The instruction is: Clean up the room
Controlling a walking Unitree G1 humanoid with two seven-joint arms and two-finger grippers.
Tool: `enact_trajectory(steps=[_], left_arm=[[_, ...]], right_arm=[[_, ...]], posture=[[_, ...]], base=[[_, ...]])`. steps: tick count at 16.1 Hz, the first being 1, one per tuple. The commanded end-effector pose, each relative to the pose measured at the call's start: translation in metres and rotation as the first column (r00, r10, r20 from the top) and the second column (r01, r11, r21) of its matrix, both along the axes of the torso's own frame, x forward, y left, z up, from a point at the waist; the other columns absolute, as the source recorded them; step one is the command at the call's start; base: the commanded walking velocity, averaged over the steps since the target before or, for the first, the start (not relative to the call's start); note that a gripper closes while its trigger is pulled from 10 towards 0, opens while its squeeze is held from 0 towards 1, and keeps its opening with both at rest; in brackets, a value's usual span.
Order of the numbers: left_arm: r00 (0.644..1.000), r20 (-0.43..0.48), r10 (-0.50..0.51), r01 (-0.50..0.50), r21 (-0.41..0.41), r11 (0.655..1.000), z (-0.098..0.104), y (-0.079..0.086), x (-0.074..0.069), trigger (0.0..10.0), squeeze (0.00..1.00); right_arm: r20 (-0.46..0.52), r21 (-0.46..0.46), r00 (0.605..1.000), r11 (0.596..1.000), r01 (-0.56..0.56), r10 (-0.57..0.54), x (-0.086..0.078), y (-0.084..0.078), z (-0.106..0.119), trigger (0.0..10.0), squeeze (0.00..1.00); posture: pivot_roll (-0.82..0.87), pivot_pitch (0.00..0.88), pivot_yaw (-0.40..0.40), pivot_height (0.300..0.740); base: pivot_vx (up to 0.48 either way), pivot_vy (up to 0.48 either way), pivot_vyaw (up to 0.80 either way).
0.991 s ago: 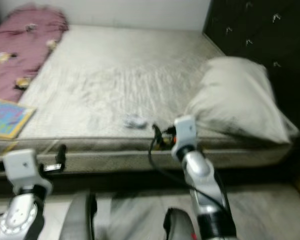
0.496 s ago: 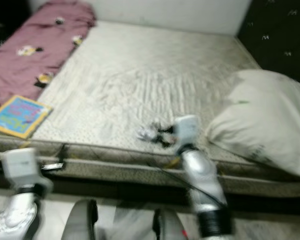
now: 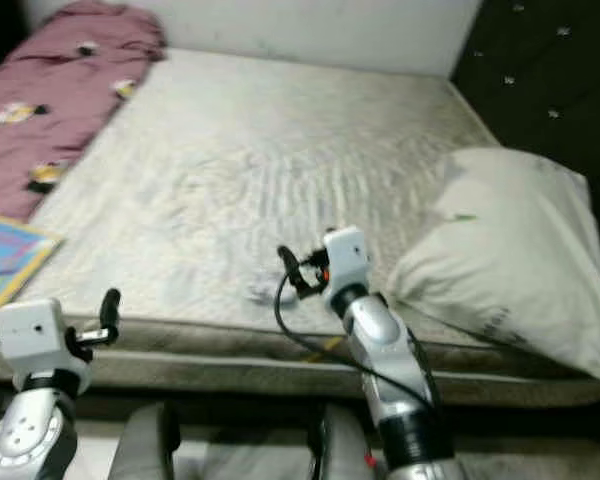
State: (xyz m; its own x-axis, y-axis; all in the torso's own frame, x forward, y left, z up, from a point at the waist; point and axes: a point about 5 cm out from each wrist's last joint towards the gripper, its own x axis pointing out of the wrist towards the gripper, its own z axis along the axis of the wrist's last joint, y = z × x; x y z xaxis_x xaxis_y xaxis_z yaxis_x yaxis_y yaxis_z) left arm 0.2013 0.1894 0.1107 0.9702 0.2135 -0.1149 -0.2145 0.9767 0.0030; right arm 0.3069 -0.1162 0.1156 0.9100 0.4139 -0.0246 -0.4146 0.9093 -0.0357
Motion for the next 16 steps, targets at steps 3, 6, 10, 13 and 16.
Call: enact_trajectory(steps=[3,6,10,13,16], left_arm=[[0.999,-0.038,0.027,-0.027,0.009,1.0,0.004,-0.001,-0.022,10.0,0.0],[0.994,-0.092,0.063,-0.062,0.018,0.998,0.005,0.003,-0.039,10.0,0.0],[0.986,-0.163,0.044,-0.042,0.017,0.999,0.015,-0.002,-0.069,10.0,0.0],[0.986,-0.166,0.002,0.004,0.033,0.999,0.024,-0.008,-0.073,10.0,0.0],[0.984,-0.178,0.007,-0.002,0.029,1.0,0.027,-0.008,-0.075,10.0,0.0]], right_arm=[[-0.067,0.014,0.996,0.998,-0.06,0.061,-0.004,0.005,-0.014,10.0,0.0],[-0.119,0.021,0.98,0.987,-0.158,0.16,-0.006,0.022,-0.025,10.0,0.0],[-0.099,0.052,0.966,0.971,-0.233,0.237,-0.001,0.048,-0.027,10.0,0.0],[-0.064,0.074,0.975,0.975,-0.21,0.215,0.014,0.055,-0.019,10.0,0.0],[-0.012,0.085,0.988,0.985,-0.153,0.155,0.031,0.062,-0.006,10.0,0.0]], posture=[[0.12,0.058,-0.109,0.558],[0.17,0.133,-0.097,0.558],[0.23,0.228,-0.067,0.558],[0.26,0.261,-0.049,0.538],[0.27,0.275,-0.045,0.529]], base=[[0.0,0.0,0.0],[0.0,0.0,0.0],[0.0,0.0,0.0],[0.0,0.0,0.0],[0.0,0.0,0.0]])
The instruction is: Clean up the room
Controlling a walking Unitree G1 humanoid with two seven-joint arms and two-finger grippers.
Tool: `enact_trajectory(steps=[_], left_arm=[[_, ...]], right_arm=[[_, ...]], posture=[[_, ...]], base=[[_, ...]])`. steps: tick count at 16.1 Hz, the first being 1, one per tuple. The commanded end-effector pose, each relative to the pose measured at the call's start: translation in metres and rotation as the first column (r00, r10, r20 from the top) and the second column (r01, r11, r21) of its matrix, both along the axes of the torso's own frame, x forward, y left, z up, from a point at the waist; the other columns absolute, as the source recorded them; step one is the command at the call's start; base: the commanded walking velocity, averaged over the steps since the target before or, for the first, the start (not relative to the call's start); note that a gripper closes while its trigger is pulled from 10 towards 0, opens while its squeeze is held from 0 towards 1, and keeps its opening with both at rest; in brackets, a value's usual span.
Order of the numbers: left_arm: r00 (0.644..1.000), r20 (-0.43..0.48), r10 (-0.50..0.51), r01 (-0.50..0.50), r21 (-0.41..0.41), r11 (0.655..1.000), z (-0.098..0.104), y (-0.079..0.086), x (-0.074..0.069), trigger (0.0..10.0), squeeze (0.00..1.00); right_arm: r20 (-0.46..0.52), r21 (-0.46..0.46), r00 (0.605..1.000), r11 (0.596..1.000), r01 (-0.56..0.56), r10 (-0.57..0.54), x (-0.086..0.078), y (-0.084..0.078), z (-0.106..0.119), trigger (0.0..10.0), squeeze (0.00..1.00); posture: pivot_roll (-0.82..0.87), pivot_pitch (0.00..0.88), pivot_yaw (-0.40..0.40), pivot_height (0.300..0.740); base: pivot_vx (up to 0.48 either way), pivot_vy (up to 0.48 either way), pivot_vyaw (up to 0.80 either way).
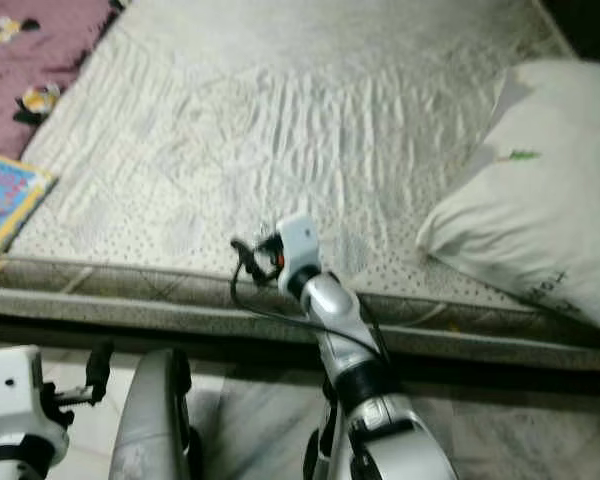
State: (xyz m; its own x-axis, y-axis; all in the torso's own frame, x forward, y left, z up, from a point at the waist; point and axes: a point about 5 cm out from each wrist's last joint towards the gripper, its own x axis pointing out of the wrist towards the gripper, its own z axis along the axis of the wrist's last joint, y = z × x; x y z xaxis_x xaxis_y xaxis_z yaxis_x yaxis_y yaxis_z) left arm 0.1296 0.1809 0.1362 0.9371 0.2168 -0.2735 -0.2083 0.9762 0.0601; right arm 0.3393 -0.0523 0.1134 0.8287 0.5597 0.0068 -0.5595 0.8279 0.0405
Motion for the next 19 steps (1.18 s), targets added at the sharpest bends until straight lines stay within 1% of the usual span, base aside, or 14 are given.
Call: enact_trajectory(steps=[1,3,4,6,10,12,13,14,15,17,18,19], left_arm=[[1.0,-0.009,0.004,-0.004,0.005,1.0,0.003,-0.001,-0.003,10.0,0.0],[1.0,-0.011,0.004,-0.004,-0.001,1.0,0.004,-0.003,-0.004,10.0,0.0],[1.0,-0.012,0.003,-0.003,-0.002,1.0,0.004,-0.005,-0.004,10.0,0.0],[1.0,-0.013,-0.002,0.002,-0.005,1.0,0.005,-0.007,-0.003,10.0,0.0],[1.0,-0.005,-0.008,0.008,-0.002,1.0,0.006,-0.01,0.002,10.0,0.0],[1.0,-0.003,-0.003,0.003,-0.002,1.0,0.005,-0.011,0.002,10.0,0.0],[1.0,-0.001,0.0,0.0,-0.002,1.0,0.005,-0.011,0.004,10.0,0.0],[1.0,0.0,0.0,0.0,-0.001,1.0,0.005,-0.011,0.004,10.0,0.0],[1.0,0.001,0.001,-0.001,0.0,1.0,0.005,-0.011,0.005,10.0,0.0],[1.0,0.001,0.003,-0.003,0.002,1.0,0.005,-0.011,0.005,10.0,0.0],[1.0,0.001,0.005,-0.005,0.004,1.0,0.004,-0.011,0.005,10.0,0.0],[1.0,0.0,0.006,-0.006,0.004,1.0,0.004,-0.011,0.005,10.0,0.0]], right_arm=[[-0.006,0.009,1.0,0.999,0.031,-0.031,0.003,0.0,-0.001,10.0,0.0],[-0.009,0.007,0.998,0.998,0.056,-0.056,0.008,0.006,0.001,10.0,0.0],[-0.01,-0.002,0.998,0.998,0.067,-0.067,0.01,0.01,0.002,10.0,0.0],[-0.009,-0.042,0.996,0.995,0.09,-0.091,0.015,0.023,0.005,10.0,0.0],[-0.003,-0.075,0.987,0.984,0.162,-0.162,0.02,0.036,0.01,10.0,0.0],[0.014,-0.129,0.984,0.976,0.176,-0.176,0.019,0.043,0.009,10.0,0.0],[0.032,-0.179,0.983,0.967,0.182,-0.18,0.017,0.047,0.007,10.0,0.0],[0.032,-0.209,0.983,0.961,0.182,-0.18,0.016,0.048,0.005,10.0,0.0],[0.024,-0.253,0.983,0.95,0.183,-0.183,0.015,0.048,0.0,10.0,0.0],[-0.008,-0.314,0.98,0.931,0.188,-0.2,0.012,0.046,-0.011,10.0,0.0],[-0.036,-0.336,0.973,0.92,0.202,-0.227,0.012,0.041,-0.017,2.6,0.0],[-0.053,-0.336,0.97,0.919,0.206,-0.237,0.011,0.039,-0.019,0.0,0.0]], posture=[[0.27,0.277,-0.047,0.529],[0.27,0.284,-0.054,0.529],[0.28,0.286,-0.058,0.529],[0.28,0.288,-0.06,0.529],[0.29,0.277,-0.073,0.529],[0.29,0.273,-0.079,0.529],[0.29,0.27,-0.083,0.529],[0.29,0.269,-0.084,0.529],[0.29,0.265,-0.088,0.529],[0.3,0.262,-0.091,0.529],[0.3,0.259,-0.093,0.529],[0.3,0.256,-0.094,0.529]], base=[[0.0,0.0,0.0],[0.0,0.0,0.0],[0.0,0.0,0.0],[0.0,0.0,0.0],[0.0,0.0,0.0],[0.0,0.0,0.0],[0.0,0.0,0.0],[0.0,0.0,0.0],[0.0,0.0,0.0],[0.0,0.0,0.0],[0.0,0.0,0.0],[0.0,0.0,0.0]])
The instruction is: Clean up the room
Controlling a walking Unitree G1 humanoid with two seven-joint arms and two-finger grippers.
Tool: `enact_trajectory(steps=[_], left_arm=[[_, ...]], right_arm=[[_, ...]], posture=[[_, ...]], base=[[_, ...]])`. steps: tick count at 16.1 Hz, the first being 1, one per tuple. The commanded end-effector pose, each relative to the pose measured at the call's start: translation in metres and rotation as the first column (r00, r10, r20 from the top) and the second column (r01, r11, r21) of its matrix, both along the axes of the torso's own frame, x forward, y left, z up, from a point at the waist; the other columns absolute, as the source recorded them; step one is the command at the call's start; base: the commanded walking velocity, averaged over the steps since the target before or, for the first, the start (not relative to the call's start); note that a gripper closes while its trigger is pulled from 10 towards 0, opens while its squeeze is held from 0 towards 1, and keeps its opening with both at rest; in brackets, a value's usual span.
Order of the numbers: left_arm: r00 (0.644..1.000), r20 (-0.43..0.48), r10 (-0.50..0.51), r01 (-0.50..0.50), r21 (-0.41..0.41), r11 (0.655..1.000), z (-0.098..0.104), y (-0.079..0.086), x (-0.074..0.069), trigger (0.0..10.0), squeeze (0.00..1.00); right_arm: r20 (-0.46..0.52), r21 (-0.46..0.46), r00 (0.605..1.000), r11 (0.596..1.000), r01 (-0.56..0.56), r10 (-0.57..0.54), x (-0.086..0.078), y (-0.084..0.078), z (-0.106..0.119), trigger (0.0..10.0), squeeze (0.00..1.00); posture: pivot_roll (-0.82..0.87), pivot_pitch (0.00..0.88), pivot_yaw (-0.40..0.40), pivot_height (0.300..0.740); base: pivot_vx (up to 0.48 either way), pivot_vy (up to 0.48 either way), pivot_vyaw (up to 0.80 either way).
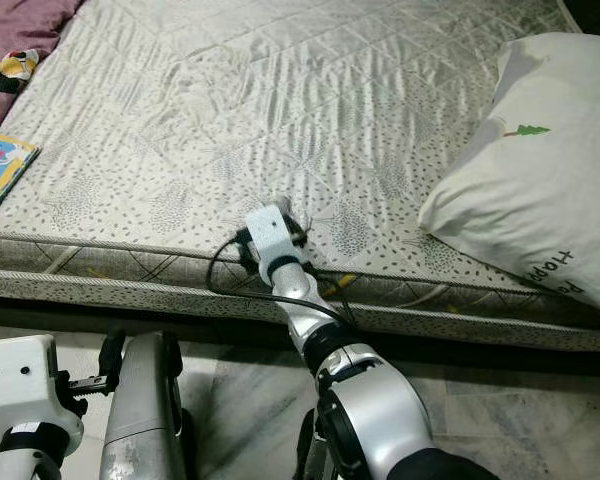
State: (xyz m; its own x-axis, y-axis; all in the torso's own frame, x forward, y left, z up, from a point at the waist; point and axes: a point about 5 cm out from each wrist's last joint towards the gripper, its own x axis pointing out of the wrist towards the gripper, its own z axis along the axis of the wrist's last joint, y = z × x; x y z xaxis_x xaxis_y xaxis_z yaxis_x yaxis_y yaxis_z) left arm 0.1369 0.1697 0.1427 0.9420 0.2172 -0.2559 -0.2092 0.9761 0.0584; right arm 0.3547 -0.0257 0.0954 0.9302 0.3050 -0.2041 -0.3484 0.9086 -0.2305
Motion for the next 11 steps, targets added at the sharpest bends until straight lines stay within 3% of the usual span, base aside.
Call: enact_trajectory(steps=[1,3,11], left_arm=[[1.0,-0.018,0.007,-0.006,0.002,1.0,-0.0026,-0.0003,-0.0017,10.0,0.0],[1.0,-0.018,0.005,-0.005,0.003,1.0,-0.0037,-0.0001,0.0001,10.0,0.0],[1.0,-0.009,0.003,-0.003,0.008,1.0,-0.0048,-0.0001,0.0068,10.0,0.0]], right_arm=[[-0.026,0.009,1.0,1.0,-0.013,0.014,-0.0042,0.0124,-0.0015,0.0,0.0],[-0.027,-0.007,1.0,1.0,-0.011,0.01,-0.0044,0.0116,-0.0027,0.4,0.0],[-0.052,-0.003,0.998,1.0,0.018,-0.018,-0.0032,0.0042,-0.0062,0.0,0.0]], posture=[[0.3,0.256,-0.094,0.529],[0.3,0.248,-0.093,0.529],[0.29,0.23,-0.097,0.529]], base=[[0.0,0.0,0.0],[0.0,0.0,0.0],[0.0,0.0,0.0]])
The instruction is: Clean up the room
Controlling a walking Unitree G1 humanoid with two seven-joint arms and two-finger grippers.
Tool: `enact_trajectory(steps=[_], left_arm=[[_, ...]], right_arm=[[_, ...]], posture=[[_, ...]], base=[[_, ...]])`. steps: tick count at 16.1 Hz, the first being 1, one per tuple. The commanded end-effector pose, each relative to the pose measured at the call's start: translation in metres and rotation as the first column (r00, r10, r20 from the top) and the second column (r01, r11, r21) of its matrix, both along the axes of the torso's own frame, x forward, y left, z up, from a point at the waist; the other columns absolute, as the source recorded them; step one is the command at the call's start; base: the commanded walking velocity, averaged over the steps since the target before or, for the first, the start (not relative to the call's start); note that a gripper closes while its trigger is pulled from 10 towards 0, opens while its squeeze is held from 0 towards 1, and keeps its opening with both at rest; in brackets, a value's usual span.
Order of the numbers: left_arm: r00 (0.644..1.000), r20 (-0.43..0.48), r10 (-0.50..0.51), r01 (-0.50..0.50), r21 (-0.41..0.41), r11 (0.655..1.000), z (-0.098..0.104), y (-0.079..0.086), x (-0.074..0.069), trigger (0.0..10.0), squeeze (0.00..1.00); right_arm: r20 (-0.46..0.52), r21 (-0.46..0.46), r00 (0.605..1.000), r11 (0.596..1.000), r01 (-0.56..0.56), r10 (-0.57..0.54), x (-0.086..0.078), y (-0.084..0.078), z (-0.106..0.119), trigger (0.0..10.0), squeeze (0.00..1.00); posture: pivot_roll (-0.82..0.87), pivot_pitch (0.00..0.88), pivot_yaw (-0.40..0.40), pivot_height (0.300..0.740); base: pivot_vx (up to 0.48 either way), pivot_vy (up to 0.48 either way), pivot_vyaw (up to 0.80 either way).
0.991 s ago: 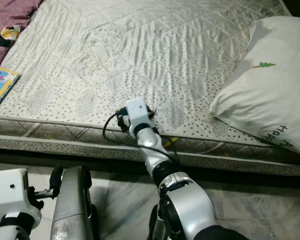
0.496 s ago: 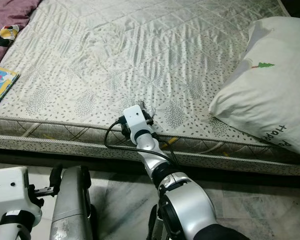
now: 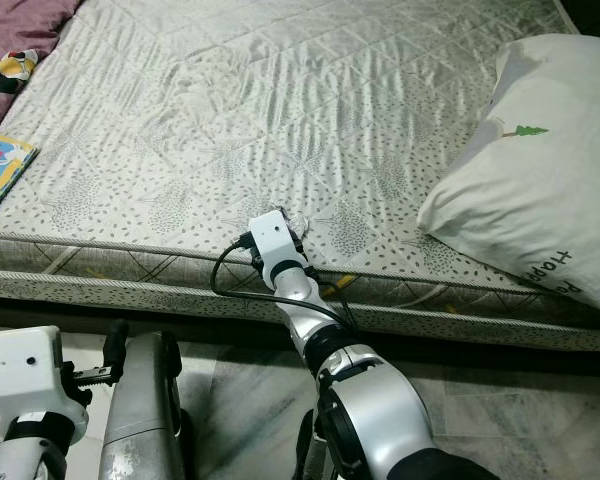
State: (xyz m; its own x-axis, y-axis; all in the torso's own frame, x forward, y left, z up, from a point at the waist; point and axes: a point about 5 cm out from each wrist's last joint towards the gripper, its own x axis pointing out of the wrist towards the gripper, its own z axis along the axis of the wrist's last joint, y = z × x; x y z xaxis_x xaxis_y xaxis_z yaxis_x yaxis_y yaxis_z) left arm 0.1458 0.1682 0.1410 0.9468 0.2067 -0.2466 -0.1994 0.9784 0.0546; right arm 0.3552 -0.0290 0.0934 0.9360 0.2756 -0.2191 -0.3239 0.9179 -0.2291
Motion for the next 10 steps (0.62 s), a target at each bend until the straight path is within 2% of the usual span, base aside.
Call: enact_trajectory(steps=[1,6,9,10], left_arm=[[1.0,-0.017,0.014,-0.014,0.009,1.0,-0.0033,0.0014,-0.0011,10.0,0.0],[1.0,-0.017,0.012,-0.012,0.005,1.0,-0.0042,0.0005,0.0007,10.0,0.0],[0.999,-0.007,-0.038,0.038,-0.043,0.998,-0.0043,-0.0047,0.0026,10.0,0.0],[0.998,0.004,-0.061,0.061,-0.036,0.997,-0.003,-0.0063,0.0039,10.0,0.0]], right_arm=[[-0.039,0.003,0.999,1.0,-0.009,0.009,-0.0034,0.006,-0.0045,0.0,0.0],[-0.047,0.004,0.999,1.0,-0.006,0.006,-0.003,0.0028,-0.0059,0.0,0.0],[-0.058,0.017,0.998,1.0,0.003,-0.002,-0.0026,-0.0007,-0.0072,0.0,0.0],[-0.06,0.021,0.998,1.0,0.006,-0.005,-0.0024,-0.0015,-0.0073,0.0,0.0]], posture=[[0.29,0.227,-0.099,0.529],[0.29,0.227,-0.101,0.529],[0.28,0.224,-0.102,0.529],[0.28,0.219,-0.103,0.529]], base=[[0.0,0.0,0.0],[0.0,0.0,0.0],[0.0,0.0,0.0],[0.0,0.0,0.0]])
